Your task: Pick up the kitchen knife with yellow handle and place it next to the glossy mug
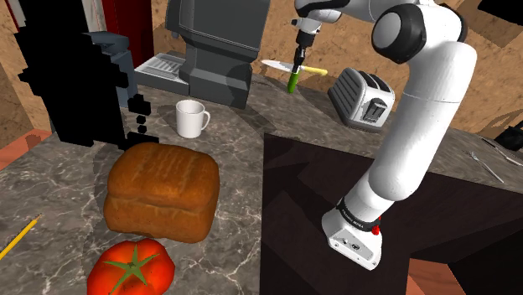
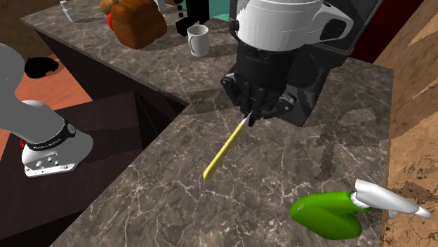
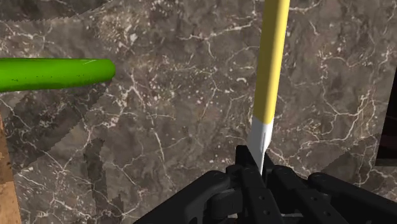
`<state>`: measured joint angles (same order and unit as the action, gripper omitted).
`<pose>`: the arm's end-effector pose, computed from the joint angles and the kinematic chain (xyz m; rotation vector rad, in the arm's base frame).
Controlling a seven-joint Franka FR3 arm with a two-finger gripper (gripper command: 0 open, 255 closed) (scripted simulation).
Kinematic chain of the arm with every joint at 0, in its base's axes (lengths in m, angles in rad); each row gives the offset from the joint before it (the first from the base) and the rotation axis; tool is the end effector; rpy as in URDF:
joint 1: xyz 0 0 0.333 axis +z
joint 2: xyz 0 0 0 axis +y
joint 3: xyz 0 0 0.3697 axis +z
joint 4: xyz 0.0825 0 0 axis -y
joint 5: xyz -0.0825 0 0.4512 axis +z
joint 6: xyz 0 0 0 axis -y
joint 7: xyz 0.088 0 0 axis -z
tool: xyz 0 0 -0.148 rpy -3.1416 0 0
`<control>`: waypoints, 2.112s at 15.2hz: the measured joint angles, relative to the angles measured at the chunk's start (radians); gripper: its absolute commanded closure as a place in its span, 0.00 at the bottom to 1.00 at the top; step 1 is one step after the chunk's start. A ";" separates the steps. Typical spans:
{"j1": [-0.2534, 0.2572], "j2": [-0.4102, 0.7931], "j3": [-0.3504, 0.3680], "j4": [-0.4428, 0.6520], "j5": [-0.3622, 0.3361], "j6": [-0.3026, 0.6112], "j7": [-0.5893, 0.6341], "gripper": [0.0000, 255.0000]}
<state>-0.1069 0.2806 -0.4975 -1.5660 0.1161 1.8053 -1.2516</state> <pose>0.6150 -0.3672 0.4913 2.9779 0.9799 -0.0312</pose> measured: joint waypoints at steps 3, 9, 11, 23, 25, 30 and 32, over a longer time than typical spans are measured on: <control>0.060 -0.098 0.012 -0.117 -0.048 0.030 0.072 1.00; 0.148 -0.263 0.061 -0.307 -0.128 0.071 0.227 1.00; 0.172 -0.322 0.083 -0.366 -0.154 0.073 0.286 1.00; 0.292 -0.548 0.263 -0.606 -0.195 0.088 0.603 1.00; 0.309 -0.575 0.294 -0.637 -0.190 0.090 0.648 1.00; 0.363 -0.607 0.384 -0.668 -0.164 0.085 0.780 1.00; 0.384 -0.608 0.418 -0.667 -0.152 0.081 0.828 1.00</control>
<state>0.2772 -0.3278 -0.0798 -2.2328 -0.0355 1.8864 -0.4235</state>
